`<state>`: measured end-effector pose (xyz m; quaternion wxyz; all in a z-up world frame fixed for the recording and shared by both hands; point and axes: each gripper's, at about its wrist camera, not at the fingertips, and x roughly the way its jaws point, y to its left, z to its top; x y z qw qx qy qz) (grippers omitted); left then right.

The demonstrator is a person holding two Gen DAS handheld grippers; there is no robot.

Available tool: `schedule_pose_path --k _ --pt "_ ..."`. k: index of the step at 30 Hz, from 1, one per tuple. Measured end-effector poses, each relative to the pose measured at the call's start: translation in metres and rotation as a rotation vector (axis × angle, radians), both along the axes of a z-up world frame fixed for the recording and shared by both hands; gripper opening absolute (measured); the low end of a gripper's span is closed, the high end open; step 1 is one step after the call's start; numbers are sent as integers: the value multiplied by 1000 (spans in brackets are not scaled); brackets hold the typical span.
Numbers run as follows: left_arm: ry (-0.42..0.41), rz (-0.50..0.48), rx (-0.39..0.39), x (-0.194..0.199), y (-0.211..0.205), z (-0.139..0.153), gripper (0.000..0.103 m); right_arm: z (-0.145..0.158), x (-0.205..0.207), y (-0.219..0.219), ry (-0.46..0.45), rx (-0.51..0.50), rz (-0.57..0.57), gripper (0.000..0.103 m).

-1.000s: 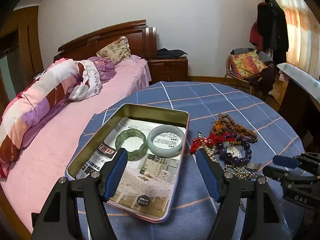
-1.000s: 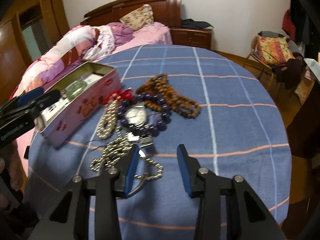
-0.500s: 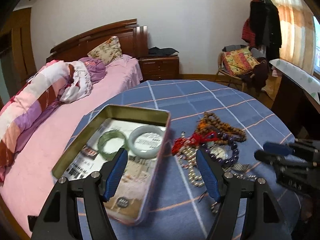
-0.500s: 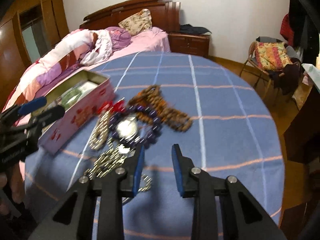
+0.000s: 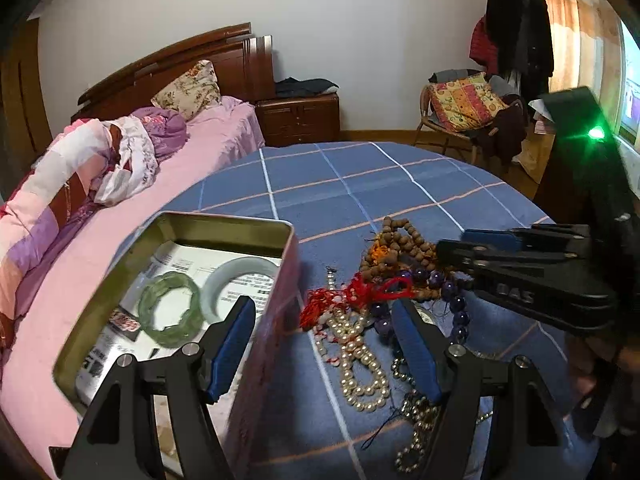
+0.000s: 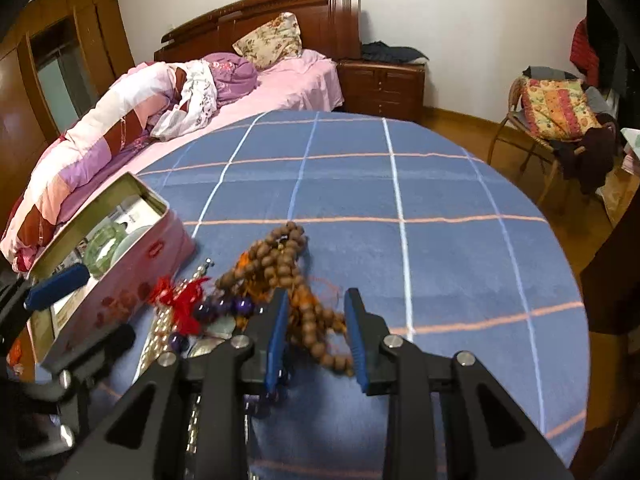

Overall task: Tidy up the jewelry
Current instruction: 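Move the right tool to the brown wooden bead strand and grasp it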

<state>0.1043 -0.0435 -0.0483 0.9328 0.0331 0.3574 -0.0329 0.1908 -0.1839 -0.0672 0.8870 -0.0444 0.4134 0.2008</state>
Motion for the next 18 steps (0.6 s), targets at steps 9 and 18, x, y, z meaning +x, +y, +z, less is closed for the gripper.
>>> schedule_pose_path --k 9,18 --pt "10 -44 -1 0 -12 0 71 -8 -6 -25 11 -37 -46 9" --pt "93 -89 -13 8 -23 -16 55 -6 -20 -59 13 -81 -164 9"
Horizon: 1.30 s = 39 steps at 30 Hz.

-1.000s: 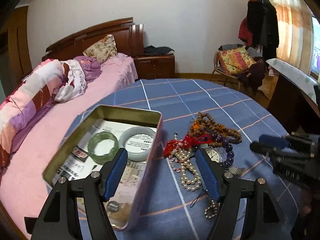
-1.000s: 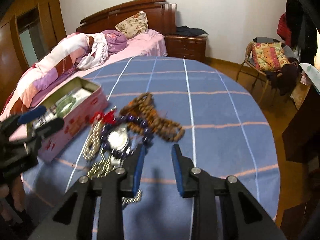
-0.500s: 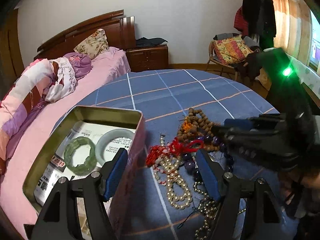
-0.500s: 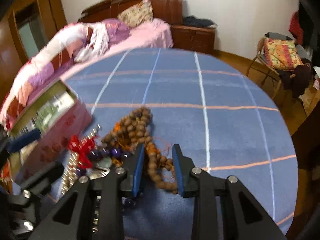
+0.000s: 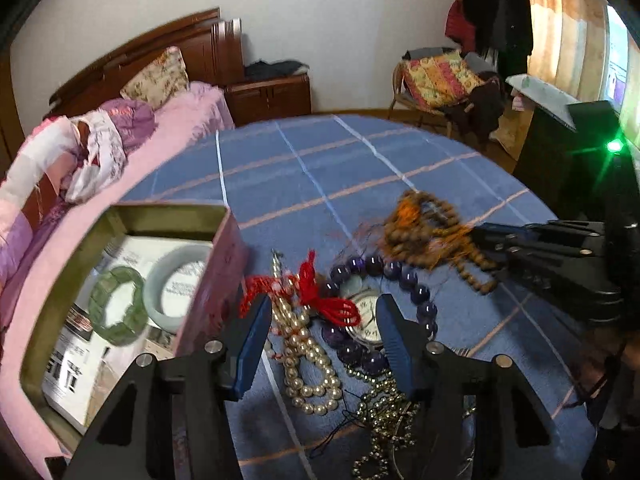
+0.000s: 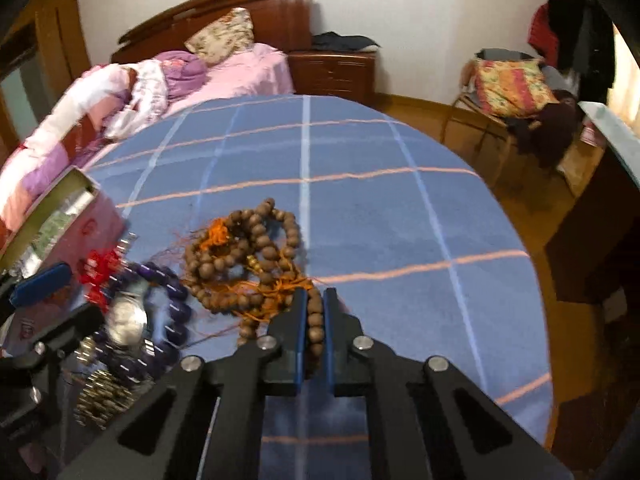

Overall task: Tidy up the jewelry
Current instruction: 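Move the right tool to the brown wooden bead strand and grasp it, then grasp the purple bead bracelet with the left tool while the right tool holds the wooden beads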

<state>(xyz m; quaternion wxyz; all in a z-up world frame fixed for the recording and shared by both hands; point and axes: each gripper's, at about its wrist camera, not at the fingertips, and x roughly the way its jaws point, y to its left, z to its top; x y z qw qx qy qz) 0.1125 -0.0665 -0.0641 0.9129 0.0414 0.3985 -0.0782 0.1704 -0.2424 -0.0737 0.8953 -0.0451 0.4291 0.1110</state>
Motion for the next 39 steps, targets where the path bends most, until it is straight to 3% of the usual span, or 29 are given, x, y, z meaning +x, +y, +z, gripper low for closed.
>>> schedule_pose_path --k 2,9,11,13,14,26,39 --pt "18 -5 -11 1 -1 -3 54 0 0 -6 13 21 -18 9" --pt "32 -40 -24 1 -8 -7 29 1 2 8 1 -3 9 11" --pt "31 -48 -19 0 -10 -7 27 1 2 10 -2 -11 16 11" --pt "31 -44 -18 0 -9 -7 4 0 2 10 -1 -8 16 11" --pt "32 -44 -31 0 -7 -6 0 0 2 9 0 -3 16 11" --pt "-67 -30 -71 -12 9 27 0 2 1 11 -16 -5 12 11" --pt "46 -30 -98 1 6 0 1 2 2 11 -10 3 10 12"
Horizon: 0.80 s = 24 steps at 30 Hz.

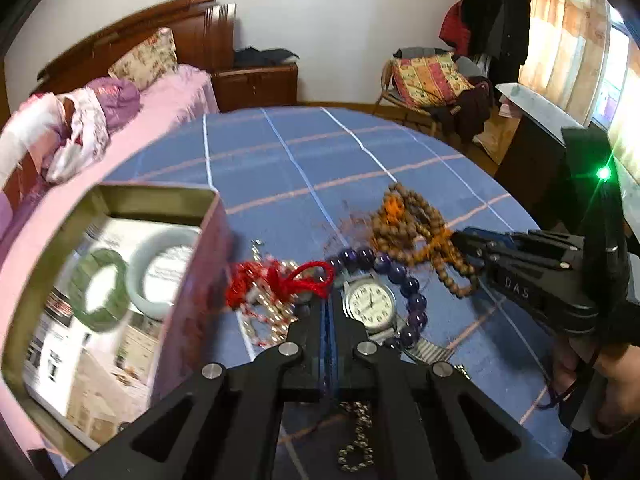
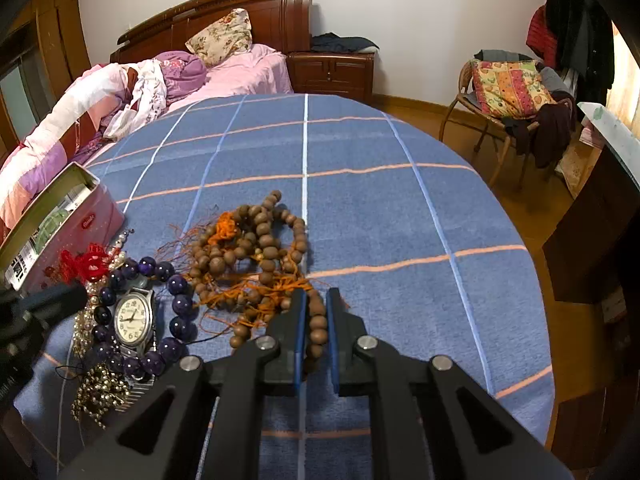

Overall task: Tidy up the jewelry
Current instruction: 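Grasp the purple bead bracelet with the left tool while the right tool holds the wooden beads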

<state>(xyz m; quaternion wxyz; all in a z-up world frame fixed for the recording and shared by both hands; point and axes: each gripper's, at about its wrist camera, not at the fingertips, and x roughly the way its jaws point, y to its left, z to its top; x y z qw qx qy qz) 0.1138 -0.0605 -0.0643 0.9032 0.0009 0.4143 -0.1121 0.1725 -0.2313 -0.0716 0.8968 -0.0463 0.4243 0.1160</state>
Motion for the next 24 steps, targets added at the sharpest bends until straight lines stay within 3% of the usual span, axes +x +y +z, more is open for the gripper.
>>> schedule_pose_path --k 12,14,15,16,17,18,24 --pt "17 8 -1 -7 -2 2 3 -1 2 -1 6 15 0 13" --pt "1 -1 -9 -13 -3 7 12 -1 2 1 8 15 1 13" --pt "-8 -1 -9 -15 -4 10 34 -2 2 1 8 15 2 13" --pt "-21 14 5 -18 -4 12 62 -2 2 2 8 14 3 13" --pt "-38 26 7 -20 -2 14 72 -2 2 2 8 14 3 13" --pt "-65 27 -3 -23 0 17 76 -2 2 2 7 15 3 13" --pt "-32 33 -1 -17 0 10 76 -2 1 -1 6 33 4 13"
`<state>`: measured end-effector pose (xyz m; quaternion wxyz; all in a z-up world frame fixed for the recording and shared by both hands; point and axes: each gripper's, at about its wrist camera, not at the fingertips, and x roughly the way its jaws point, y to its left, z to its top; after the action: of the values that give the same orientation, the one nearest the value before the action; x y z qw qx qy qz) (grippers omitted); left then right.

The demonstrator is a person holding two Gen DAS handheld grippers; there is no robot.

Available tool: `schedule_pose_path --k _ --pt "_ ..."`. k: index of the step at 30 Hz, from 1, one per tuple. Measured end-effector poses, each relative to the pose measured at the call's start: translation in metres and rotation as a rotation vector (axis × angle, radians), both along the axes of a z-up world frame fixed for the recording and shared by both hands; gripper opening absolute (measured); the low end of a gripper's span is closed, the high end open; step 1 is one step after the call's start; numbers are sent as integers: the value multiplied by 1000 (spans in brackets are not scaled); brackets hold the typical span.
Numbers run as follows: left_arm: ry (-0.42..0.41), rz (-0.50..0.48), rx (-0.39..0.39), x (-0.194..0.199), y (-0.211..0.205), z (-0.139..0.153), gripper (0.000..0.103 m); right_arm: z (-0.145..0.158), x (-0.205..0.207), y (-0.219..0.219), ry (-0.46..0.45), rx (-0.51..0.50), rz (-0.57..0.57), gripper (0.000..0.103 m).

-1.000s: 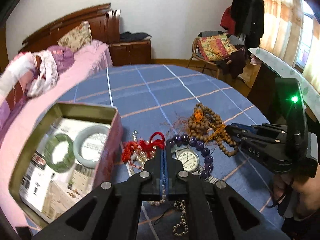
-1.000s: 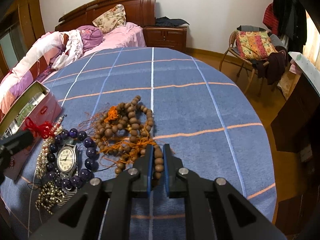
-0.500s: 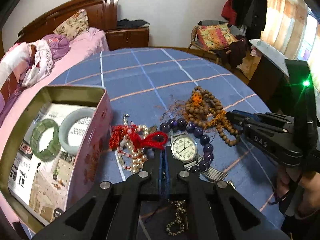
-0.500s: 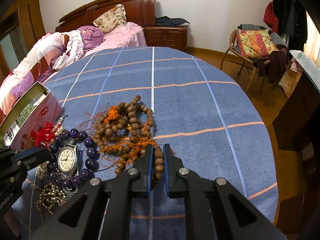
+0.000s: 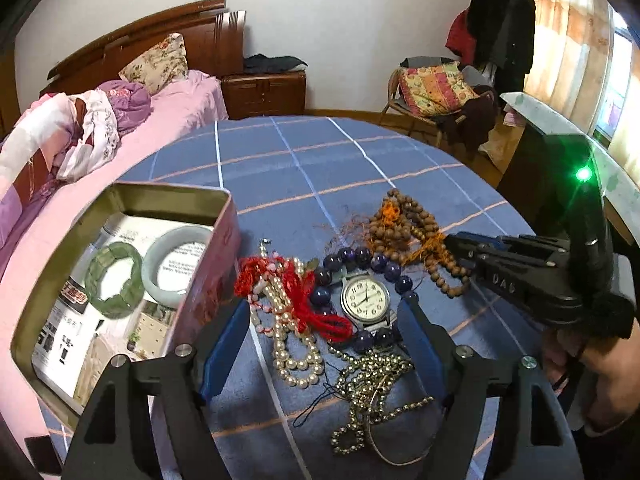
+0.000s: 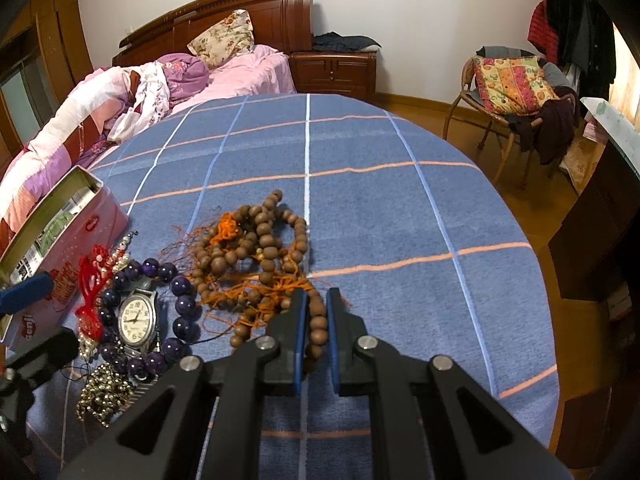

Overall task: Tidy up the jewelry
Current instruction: 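Grasp the purple bead bracelet with the left tool while the right tool holds the wooden beads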

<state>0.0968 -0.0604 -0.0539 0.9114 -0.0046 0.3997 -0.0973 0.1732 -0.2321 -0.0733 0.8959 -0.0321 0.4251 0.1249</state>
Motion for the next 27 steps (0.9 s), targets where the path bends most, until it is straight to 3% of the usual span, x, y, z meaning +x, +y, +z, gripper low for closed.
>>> schedule_pose_path --k 5,6,7,9,18,22,27 --pt "5 -8 27 -1 -6 -4 75 0 0 -2 5 8 -14 13" --pt "13 -5 28 0 -6 -5 69 0 0 -1 2 5 -10 13" --pt "24 -1 34 1 -6 -7 56 0 0 0 2 3 -8 13" --pt "64 10 37 5 -4 -14 48 0 -1 0 1 4 -7 13" --pt "69 23 33 9 -12 -16 48 0 0 -2 -4 14 -10 13" --pt "75 1 18 12 -21 -17 34 1 0 -4 -6 24 -14 13" --pt "121 -8 -23 17 -23 -24 34 1 -1 -7 -9 34 -18 14"
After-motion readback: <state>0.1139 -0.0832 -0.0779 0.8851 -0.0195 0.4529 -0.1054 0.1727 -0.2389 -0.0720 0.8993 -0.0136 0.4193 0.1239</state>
